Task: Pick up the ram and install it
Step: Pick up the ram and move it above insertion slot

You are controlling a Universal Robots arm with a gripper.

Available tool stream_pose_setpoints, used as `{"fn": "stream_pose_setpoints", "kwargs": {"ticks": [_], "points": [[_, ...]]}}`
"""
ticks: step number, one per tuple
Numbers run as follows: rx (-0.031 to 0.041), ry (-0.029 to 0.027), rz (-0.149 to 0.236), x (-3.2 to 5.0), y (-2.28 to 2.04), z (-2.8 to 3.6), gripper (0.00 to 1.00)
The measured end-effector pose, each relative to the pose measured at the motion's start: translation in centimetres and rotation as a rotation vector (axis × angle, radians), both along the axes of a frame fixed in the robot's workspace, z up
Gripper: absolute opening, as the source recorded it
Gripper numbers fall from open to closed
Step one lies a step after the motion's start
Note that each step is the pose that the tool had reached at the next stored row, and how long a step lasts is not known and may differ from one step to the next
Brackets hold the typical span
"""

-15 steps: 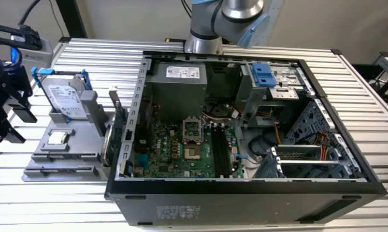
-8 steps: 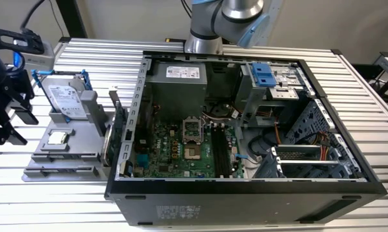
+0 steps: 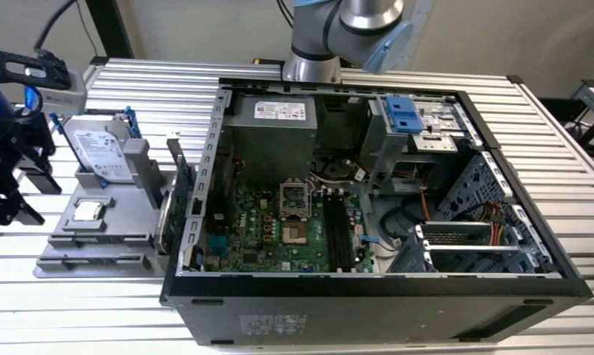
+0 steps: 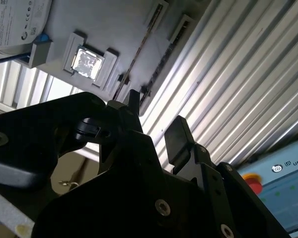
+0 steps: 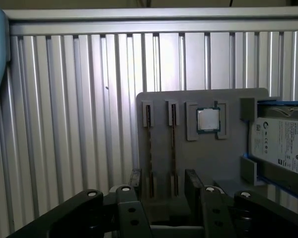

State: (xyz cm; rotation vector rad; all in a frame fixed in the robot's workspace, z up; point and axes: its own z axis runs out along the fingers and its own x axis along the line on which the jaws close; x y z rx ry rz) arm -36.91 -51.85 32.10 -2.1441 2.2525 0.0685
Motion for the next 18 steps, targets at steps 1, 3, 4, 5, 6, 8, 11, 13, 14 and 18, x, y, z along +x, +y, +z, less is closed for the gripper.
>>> {"fn": "stream_pose_setpoints", "kwargs": {"ticks": [1, 3, 4, 5, 6, 8, 11, 13, 14, 18], "points": [[0.0000, 0.0000, 0.000, 0.00, 0.00, -0.06, 1.00], [0.0000, 0.0000, 0.000, 0.00, 0.00, -0.16, 1.00], [0.0000, 0.0000, 0.000, 0.00, 0.00, -0.21, 1.00], [0.0000, 0.0000, 0.000, 0.00, 0.00, -0.26, 1.00], [0.0000, 0.0000, 0.000, 0.00, 0.00, -0.30, 1.00], [0.0000, 0.0000, 0.000, 0.00, 0.00, -0.38, 1.00], [0.0001, 0.0000, 0.000, 0.00, 0.00, -0.48, 1.00], [0.0000, 0.0000, 0.000, 0.00, 0.00, -0.56, 1.00], [0.0000, 0.0001, 0.000, 0.00, 0.00, -0.59, 1.00], [0.0001, 0.0000, 0.000, 0.00, 0.00, -0.76, 1.00]]}}
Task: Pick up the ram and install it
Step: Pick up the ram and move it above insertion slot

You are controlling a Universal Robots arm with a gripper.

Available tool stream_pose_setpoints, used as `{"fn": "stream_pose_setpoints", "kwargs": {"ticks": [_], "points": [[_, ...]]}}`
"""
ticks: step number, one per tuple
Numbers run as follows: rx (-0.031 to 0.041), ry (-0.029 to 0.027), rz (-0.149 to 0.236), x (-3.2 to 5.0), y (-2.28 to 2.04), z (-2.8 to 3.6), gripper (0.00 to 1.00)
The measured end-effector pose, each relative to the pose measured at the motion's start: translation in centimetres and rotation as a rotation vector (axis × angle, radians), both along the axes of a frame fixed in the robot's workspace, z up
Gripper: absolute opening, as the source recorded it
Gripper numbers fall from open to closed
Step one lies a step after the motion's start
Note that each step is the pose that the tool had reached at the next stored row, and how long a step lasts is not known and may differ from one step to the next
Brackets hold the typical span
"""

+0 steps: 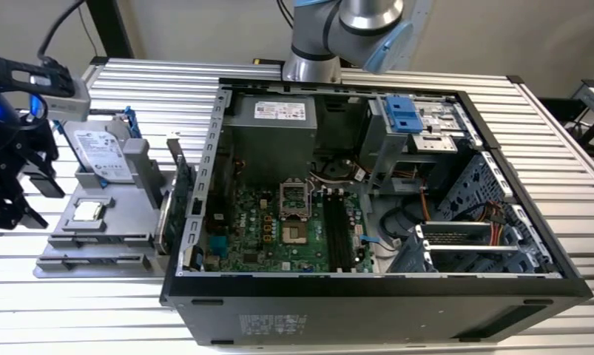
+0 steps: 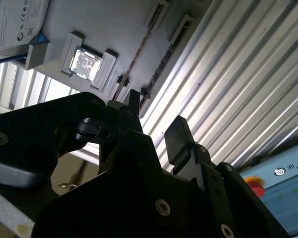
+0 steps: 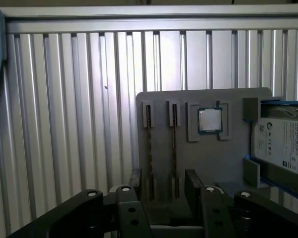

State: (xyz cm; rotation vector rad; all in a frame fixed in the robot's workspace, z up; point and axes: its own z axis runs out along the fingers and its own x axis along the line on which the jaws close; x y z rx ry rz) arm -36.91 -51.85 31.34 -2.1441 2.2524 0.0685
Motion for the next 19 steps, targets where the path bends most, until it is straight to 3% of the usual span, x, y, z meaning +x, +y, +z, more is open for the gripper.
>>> {"fn": "stream_pose_setpoints", "kwargs": {"ticks": [19], "points": [[0.0001, 0.0000, 0.000, 0.00, 0.00, -0.79, 1.00]]}}
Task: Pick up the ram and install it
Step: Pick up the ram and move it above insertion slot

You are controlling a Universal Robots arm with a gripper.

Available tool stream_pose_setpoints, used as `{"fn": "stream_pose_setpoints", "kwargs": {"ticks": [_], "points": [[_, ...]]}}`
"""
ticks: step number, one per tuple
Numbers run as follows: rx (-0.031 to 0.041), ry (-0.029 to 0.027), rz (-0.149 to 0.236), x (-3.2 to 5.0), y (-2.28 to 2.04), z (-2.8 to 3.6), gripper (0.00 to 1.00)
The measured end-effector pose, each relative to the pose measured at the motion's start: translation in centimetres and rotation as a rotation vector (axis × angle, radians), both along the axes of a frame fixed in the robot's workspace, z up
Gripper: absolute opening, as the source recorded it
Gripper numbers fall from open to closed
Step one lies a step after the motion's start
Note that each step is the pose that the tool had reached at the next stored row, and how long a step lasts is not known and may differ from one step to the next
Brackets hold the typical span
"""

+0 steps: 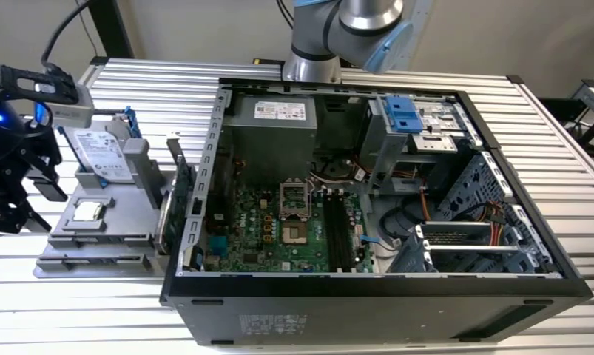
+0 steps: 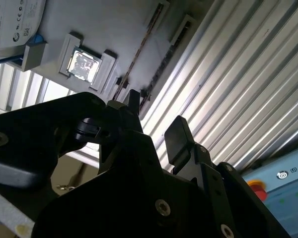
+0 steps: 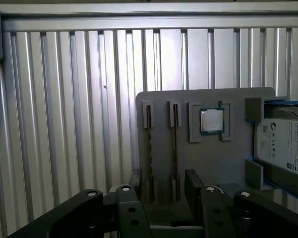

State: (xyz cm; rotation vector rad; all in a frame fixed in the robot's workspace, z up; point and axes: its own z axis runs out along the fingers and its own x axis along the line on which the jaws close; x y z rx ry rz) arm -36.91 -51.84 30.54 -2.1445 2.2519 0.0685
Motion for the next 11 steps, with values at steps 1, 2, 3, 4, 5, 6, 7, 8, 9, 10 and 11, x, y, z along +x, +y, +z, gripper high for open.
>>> {"fn": "stream_pose_setpoints", "kwargs": {"ticks": [1, 2, 3, 4, 5, 6, 7, 8, 9, 10, 11], "points": [[-0.0001, 0.0001, 0.000, 0.00, 0.00, -0.11, 1.00], [-0.0001, 0.0001, 0.000, 0.00, 0.00, -0.24, 1.00], [-0.0001, 0.0001, 0.000, 0.00, 0.00, -0.37, 1.00], [-0.0001, 0.0001, 0.002, 0.00, 0.00, -0.51, 1.00], [0.0000, 0.0000, 0.004, 0.00, 0.00, -0.63, 1.00], [0.0000, 0.0000, 0.009, 0.00, 0.00, -0.73, 1.00], [-0.0001, 0.0001, 0.015, 0.00, 0.00, -0.84, 1.00], [-0.0001, -0.0001, 0.022, 0.00, 0.00, -0.97, 1.00], [-0.0001, -0.0003, 0.028, 0.00, 0.00, -1.09, 1.00], [-0.0001, -0.0003, 0.035, -0.01, 0.00, -1.21, 1.00], [-0.0001, -0.0003, 0.040, 0.00, 0.00, -1.32, 1.00]]}}
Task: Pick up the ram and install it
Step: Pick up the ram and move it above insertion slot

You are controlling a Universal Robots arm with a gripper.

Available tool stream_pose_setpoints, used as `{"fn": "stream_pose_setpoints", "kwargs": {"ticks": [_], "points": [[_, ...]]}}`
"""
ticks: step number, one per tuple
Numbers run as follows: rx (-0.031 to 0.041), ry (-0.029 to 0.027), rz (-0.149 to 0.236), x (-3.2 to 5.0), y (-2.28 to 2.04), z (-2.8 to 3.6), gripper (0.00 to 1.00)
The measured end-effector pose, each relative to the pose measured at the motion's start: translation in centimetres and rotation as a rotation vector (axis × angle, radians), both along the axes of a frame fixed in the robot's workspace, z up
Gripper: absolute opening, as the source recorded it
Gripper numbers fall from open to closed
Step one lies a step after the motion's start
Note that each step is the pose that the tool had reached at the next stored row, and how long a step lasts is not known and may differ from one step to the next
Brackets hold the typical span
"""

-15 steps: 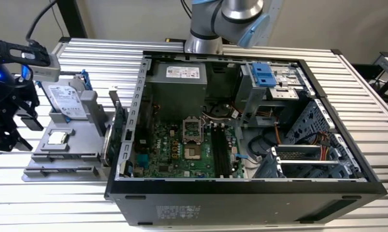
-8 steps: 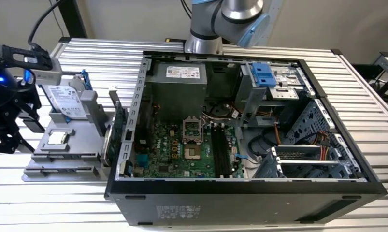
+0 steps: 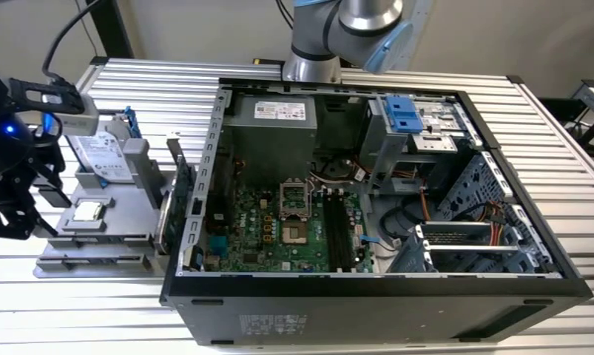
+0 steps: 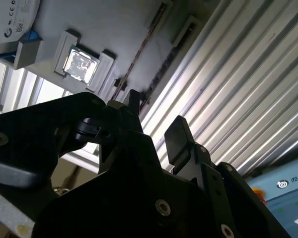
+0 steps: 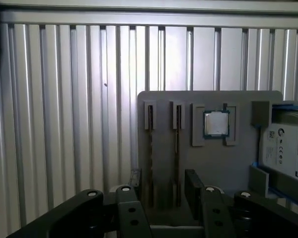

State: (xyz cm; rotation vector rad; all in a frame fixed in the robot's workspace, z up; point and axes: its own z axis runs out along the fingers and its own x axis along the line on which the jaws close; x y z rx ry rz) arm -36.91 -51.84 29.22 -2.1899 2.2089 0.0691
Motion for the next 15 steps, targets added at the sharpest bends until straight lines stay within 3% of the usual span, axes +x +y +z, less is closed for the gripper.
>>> {"fn": "stream_pose_setpoints", "kwargs": {"ticks": [15], "points": [[0.0000, 0.0000, 0.002, 0.00, 0.00, -1.25, 1.00]]}}
